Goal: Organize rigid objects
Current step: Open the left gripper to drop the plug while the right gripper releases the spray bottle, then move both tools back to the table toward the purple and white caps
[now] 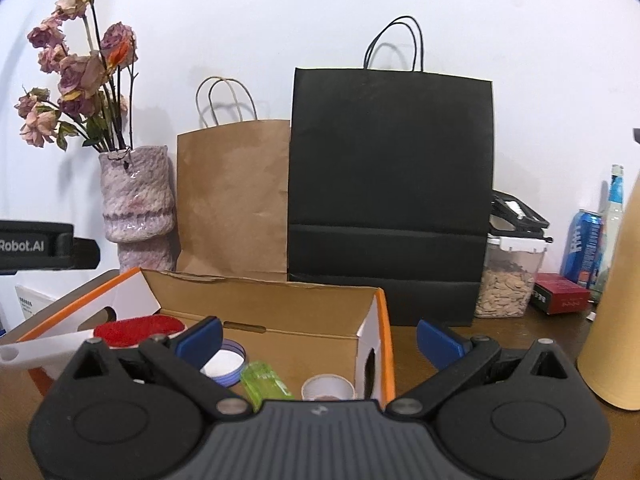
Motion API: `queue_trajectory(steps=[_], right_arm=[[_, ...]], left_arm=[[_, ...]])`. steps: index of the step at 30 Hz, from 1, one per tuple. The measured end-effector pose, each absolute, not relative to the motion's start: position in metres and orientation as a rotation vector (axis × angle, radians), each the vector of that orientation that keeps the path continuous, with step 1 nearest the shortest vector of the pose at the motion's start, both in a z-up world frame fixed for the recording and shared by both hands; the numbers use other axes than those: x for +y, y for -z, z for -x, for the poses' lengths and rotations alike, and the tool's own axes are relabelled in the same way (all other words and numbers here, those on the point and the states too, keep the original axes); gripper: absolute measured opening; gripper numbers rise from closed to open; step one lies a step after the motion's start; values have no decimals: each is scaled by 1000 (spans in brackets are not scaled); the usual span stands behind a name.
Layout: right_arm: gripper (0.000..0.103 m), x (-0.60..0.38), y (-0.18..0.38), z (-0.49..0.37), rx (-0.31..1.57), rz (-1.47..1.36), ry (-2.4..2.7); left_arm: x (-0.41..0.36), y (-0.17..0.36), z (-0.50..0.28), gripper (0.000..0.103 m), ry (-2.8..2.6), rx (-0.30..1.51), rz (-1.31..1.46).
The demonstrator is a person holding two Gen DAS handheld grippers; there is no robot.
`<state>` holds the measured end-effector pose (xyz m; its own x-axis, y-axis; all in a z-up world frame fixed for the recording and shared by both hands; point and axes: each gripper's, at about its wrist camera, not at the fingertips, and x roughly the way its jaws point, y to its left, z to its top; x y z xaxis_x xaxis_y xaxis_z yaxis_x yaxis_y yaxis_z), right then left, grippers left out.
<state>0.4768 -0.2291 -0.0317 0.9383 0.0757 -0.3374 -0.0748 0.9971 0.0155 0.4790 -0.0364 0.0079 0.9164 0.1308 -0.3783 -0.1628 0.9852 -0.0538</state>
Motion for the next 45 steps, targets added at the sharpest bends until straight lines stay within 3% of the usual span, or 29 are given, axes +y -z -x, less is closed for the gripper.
queue_trajectory(steps=[28, 45], right_arm=[[103, -242, 42, -377, 394, 71, -87], [103, -264, 59, -362, 477, 79, -107]], left_arm=[[-50, 18, -383, 103, -121, 429, 36], [-66, 49, -368, 103, -130, 511, 18]])
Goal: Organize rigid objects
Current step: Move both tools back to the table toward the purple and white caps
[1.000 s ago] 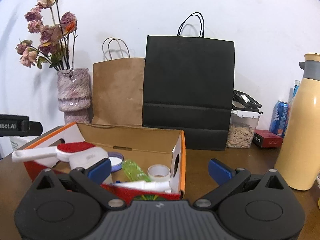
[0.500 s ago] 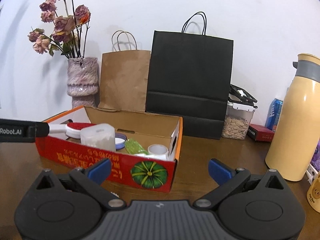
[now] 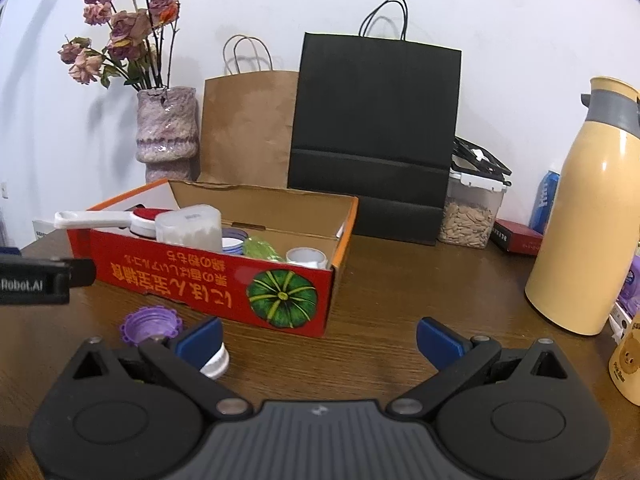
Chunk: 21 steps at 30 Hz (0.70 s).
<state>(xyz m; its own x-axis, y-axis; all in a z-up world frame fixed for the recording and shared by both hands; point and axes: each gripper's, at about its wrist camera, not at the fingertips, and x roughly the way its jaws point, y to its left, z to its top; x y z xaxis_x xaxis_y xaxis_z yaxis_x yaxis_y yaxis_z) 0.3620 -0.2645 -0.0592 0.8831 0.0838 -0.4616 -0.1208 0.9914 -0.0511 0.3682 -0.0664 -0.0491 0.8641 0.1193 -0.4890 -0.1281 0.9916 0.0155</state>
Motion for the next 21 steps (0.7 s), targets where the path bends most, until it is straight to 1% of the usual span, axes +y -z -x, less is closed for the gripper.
queue_trajectory(steps=[7, 13, 21], right_arm=[[103, -280, 71, -371, 528, 87, -82], [103, -295, 83, -384, 587, 38, -24], [103, -293, 91, -387, 606, 41, -20]], left_arm=[[-82, 66, -374, 103, -81, 566, -29], [-95, 79, -383, 103, -50, 609, -70], [-102, 89, -396, 103, -34, 654, -100]])
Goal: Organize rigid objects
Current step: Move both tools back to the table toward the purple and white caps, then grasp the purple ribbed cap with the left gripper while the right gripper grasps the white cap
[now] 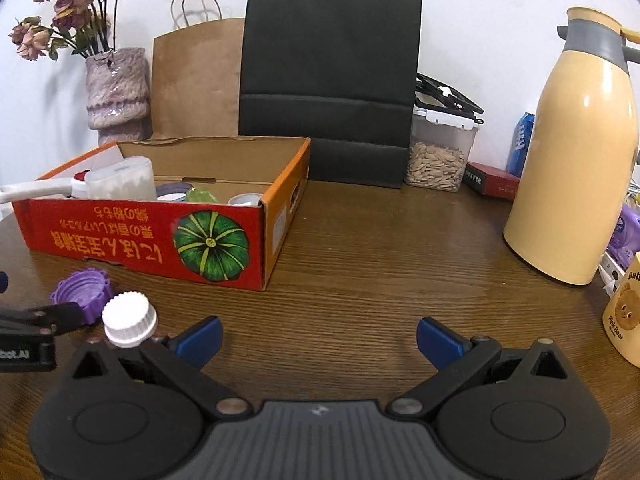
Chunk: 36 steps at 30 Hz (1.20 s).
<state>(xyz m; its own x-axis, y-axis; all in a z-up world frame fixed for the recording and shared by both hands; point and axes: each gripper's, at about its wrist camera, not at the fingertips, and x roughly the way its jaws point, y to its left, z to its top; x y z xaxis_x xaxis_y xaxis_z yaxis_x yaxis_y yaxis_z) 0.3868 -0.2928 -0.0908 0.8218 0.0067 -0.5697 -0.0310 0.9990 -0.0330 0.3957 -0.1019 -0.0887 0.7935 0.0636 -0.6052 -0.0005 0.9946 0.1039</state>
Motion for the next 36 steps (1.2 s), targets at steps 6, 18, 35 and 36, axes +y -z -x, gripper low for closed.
queue_trajectory(steps=[6, 18, 35, 36], right_arm=[[103, -292, 90, -386, 592, 36, -23], [103, -291, 89, -387, 578, 28, -33], [103, -288, 88, -385, 558, 22, -36], [103, -286, 88, -384, 552, 26, -37]], left_arm=[[-105, 91, -410, 103, -43, 659, -94], [-112, 95, -433, 54, 32, 681, -41], [-97, 77, -410, 54, 49, 595, -30], [-96, 76, -410, 54, 46, 593, -28]])
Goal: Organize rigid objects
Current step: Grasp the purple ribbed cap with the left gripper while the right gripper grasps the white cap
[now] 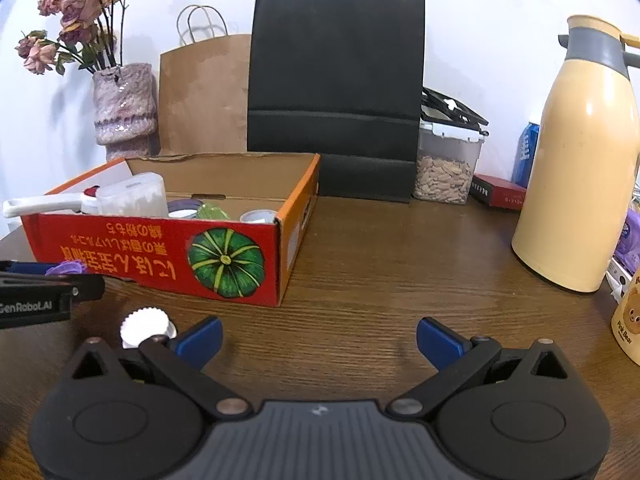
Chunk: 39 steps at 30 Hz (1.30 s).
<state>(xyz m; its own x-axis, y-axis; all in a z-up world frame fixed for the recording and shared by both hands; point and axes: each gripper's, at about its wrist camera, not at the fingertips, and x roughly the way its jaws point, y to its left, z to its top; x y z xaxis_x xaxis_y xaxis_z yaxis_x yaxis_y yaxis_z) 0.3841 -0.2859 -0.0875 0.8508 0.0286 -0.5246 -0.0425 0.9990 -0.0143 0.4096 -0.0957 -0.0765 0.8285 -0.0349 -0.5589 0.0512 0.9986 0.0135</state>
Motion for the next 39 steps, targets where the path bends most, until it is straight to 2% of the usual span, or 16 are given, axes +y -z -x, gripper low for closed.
queue_trajectory(steps=[14, 23, 33, 35, 36, 38, 39], right_arm=[[103, -232, 87, -377, 561, 78, -110], [103, -192, 97, -393, 679, 126, -150], [103, -186, 101, -421, 723, 3, -94], [99, -184, 101, -424, 720, -1, -89], [92, -182, 101, -424, 715, -1, -91], [74, -180, 99, -424, 698, 4, -100], [53, -179, 97, -422, 685, 6, -105]], left_arm=[[-60, 68, -401, 54, 20, 568, -19], [-33, 67, -397, 54, -7, 562, -19], [-24, 65, -395, 54, -6, 558, -4], [-25, 65, -395, 54, -6, 559, -6], [-25, 65, -395, 54, -6, 560, -7], [-25, 65, -395, 54, -6, 560, -6], [-25, 65, -395, 54, -7, 560, -5]])
